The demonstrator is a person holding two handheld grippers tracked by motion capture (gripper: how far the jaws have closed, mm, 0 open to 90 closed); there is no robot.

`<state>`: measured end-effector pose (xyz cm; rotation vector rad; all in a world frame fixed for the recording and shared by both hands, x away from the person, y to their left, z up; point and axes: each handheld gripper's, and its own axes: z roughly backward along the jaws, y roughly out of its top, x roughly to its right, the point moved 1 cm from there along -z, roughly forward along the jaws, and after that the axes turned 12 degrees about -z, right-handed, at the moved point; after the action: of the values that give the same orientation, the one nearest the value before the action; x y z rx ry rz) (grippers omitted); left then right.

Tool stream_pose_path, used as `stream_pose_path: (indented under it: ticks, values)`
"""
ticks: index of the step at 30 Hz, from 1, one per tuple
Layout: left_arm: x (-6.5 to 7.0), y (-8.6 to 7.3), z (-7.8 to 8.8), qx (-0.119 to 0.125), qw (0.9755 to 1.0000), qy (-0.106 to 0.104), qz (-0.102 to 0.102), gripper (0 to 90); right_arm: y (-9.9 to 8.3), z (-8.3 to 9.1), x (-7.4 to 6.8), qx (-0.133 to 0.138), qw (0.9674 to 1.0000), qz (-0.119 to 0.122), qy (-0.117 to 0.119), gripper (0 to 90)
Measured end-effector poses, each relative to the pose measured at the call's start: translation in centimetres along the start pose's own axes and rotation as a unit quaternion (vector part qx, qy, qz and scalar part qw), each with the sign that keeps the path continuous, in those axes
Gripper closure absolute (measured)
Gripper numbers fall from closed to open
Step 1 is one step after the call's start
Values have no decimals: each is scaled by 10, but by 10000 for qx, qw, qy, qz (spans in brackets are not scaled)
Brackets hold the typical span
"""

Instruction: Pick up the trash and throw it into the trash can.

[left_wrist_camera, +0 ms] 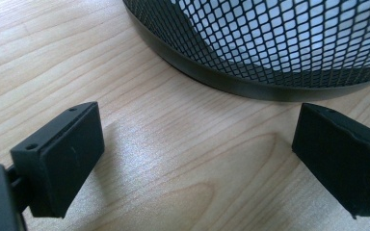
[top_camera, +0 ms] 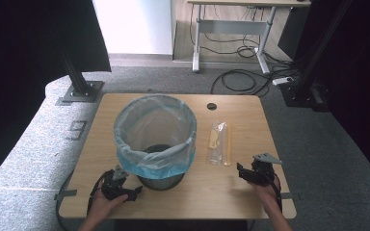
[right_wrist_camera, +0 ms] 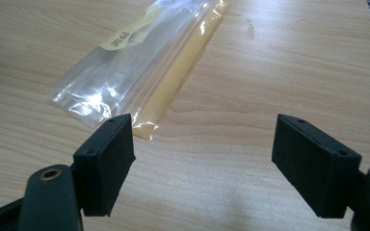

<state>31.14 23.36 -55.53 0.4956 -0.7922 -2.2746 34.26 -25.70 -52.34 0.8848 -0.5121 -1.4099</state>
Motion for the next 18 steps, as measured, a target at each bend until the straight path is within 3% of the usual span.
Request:
stream_pose_path:
  ticks: [18]
  values:
    - [1, 1, -1, 7, 10000, -10, -8, 40, 5, -19, -2, 29, 10000, 81, -27, 230]
